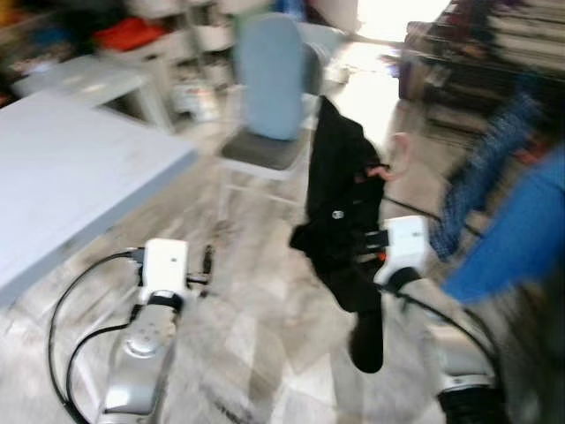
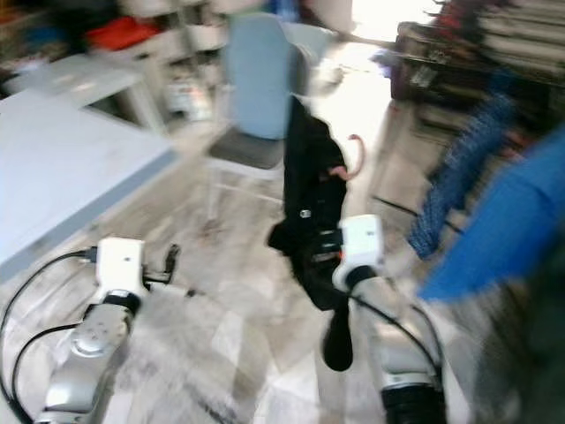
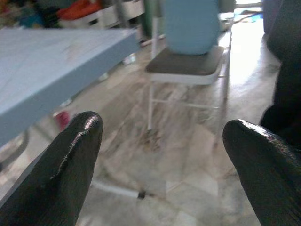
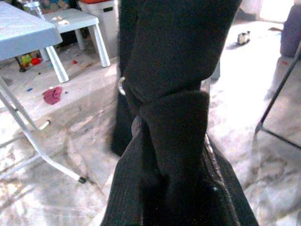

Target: Hang hanger

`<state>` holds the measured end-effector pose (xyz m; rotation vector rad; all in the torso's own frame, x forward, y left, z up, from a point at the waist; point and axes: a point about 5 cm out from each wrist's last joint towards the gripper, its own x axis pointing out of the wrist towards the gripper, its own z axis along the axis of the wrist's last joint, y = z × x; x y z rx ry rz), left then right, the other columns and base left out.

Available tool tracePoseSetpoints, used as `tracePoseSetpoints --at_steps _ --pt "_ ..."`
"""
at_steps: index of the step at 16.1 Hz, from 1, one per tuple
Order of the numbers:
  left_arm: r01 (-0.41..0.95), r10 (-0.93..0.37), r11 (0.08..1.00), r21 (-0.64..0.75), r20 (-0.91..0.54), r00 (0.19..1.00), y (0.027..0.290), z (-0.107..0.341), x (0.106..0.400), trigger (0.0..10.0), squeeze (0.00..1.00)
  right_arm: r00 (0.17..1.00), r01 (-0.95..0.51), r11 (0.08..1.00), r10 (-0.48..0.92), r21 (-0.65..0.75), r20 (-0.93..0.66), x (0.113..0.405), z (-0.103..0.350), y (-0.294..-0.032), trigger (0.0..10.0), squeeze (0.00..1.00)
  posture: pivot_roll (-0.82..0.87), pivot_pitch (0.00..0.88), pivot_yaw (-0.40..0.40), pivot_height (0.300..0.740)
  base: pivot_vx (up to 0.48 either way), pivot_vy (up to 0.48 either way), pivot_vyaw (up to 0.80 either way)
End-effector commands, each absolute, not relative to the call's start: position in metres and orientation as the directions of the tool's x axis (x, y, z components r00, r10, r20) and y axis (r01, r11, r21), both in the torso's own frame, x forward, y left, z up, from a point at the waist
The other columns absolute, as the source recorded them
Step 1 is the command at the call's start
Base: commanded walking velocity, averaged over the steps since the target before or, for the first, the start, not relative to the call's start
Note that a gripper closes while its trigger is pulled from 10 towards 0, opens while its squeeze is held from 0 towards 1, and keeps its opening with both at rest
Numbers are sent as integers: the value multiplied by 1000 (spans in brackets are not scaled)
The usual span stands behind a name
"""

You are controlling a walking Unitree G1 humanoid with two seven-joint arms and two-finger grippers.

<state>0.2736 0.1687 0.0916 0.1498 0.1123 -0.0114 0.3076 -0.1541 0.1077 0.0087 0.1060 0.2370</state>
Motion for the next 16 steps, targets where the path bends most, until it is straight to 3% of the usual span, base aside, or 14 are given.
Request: tracePoseSetpoints --at_steps 1,6,8,12,14,16 --pt "12 9 983 181 -118 993 178 91 272 10000 0 957 -285 958 287 37 -46 311 120 -140 10000 0 -65 13 47 740 0 0 800" --pt "87 -68 981 174 -112 991 170 92 271 10000 0 929 -365 928 369 77 -43 306 123 -131 10000 0 -67 17 45 740 0 0 800" --pt "177 -160 964 197 -100 982 154 92 270 10000 0 878 -474 877 477 80 -24 305 133 -116 10000 0 -70 4 42 740 0 0 800" --pt "262 -250 950 171 -86 964 143 95 272 10000 0 728 -675 724 685 141 -29 287 140 -96 10000 0 -73 0 40 740 0 0 0" --pt "300 -290 932 202 -78 954 138 97 276 10000 0 633 -758 632 772 158 -52 275 138 -96 10000 0 -77 0 40 740 0 0 0" --pt "307 -299 930 203 -69 952 134 99 280 10000 0 590 -789 593 804 160 -70 269 138 -97 10000 0 -82 0 41 740 0 0 0"
